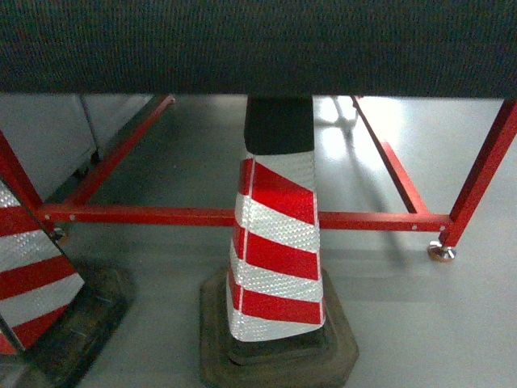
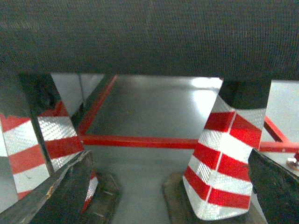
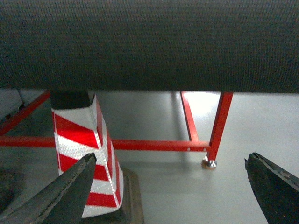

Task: Pick blue part to blue bin on bottom shelf

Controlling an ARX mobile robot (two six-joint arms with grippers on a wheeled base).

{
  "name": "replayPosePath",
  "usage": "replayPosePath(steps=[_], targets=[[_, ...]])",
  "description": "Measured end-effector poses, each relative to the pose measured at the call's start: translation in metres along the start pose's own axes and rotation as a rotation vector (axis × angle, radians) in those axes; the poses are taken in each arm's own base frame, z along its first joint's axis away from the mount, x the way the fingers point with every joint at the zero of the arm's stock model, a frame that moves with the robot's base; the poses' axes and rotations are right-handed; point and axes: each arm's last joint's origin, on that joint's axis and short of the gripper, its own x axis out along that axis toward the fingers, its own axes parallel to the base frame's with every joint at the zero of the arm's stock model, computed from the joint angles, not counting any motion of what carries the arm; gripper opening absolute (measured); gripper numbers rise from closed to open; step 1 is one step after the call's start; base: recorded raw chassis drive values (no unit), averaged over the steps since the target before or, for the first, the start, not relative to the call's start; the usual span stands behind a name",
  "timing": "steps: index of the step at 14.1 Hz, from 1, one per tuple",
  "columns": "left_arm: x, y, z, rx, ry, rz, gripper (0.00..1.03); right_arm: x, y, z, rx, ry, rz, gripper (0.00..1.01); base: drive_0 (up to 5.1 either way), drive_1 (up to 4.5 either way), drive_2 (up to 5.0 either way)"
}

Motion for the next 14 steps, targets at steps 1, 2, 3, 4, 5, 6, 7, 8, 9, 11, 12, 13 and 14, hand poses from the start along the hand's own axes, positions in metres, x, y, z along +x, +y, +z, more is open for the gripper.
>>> replayPosePath(steps=[1,2,3,4,5,6,7,8,9,11,12,13,14], targets=[[0.0000,0.0000,0.0001,0.000,-0.002,-0.001,0.98,0.0000,0.0001,-0.0002,-0.002,0.002,0.003,0.98,0.0,0.00,0.0],[0.0000,0.0000,0.0001,-0.001,-0.001,0.001,0.98,0.0000,0.0001,-0.0001,-0.003,0.001,0.004,0.98,0.0,0.00,0.0],[0.0000,0.0000,0.0001,0.000,-0.001,0.000,0.98,0.0000,0.0001,-0.0001,-0.001,0.002,0.002,0.98,0.0,0.00,0.0],[0.0000,0.0001,0.0001,-0.001,-0.002,0.002,0.98,0.0000,0.0001,-0.0001,-0.002,0.002,0.002,0.98,0.0,0.00,0.0],[0.0000,0.0000,0.0001,-0.001,-0.001,0.001,0.98,0.0000,0.0001,-0.0001,-0.002,0.001,0.002,0.98,0.0,0.00,0.0],[0.0000,0.0001,0.0001,-0.001,-0.001,0.002,0.98,0.0000,0.0001,-0.0002,-0.002,0.002,0.003,0.98,0.0,0.00,0.0],[0.0000,0.0000,0.0001,-0.001,-0.002,0.002,0.98,0.0000,0.0001,-0.0001,-0.003,0.002,0.003,0.98,0.0,0.00,0.0],[0.0000,0.0000,0.0001,-0.001,-0.001,0.000,0.98,0.0000,0.0000,-0.0001,-0.001,0.002,0.002,0.98,0.0,0.00,0.0],[0.0000,0.0000,0.0001,0.000,-0.001,0.000,0.98,0.0000,0.0001,-0.0001,-0.001,0.002,0.003,0.98,0.0,0.00,0.0],[0.0000,0.0000,0.0001,-0.001,-0.001,0.000,0.98,0.0000,0.0001,-0.0001,-0.001,0.001,0.002,0.98,0.0,0.00,0.0],[0.0000,0.0000,0.0001,0.000,-0.001,0.000,0.98,0.0000,0.0001,-0.0002,-0.002,0.002,0.003,0.98,0.0,0.00,0.0],[0.0000,0.0001,0.0002,0.000,-0.002,0.002,0.98,0.0000,0.0001,-0.0001,-0.003,0.001,0.003,0.98,0.0,0.00,0.0],[0.0000,0.0000,0.0001,-0.001,-0.001,0.002,0.98,0.0000,0.0001,0.0000,-0.002,0.000,0.002,0.98,0.0,0.00,0.0]])
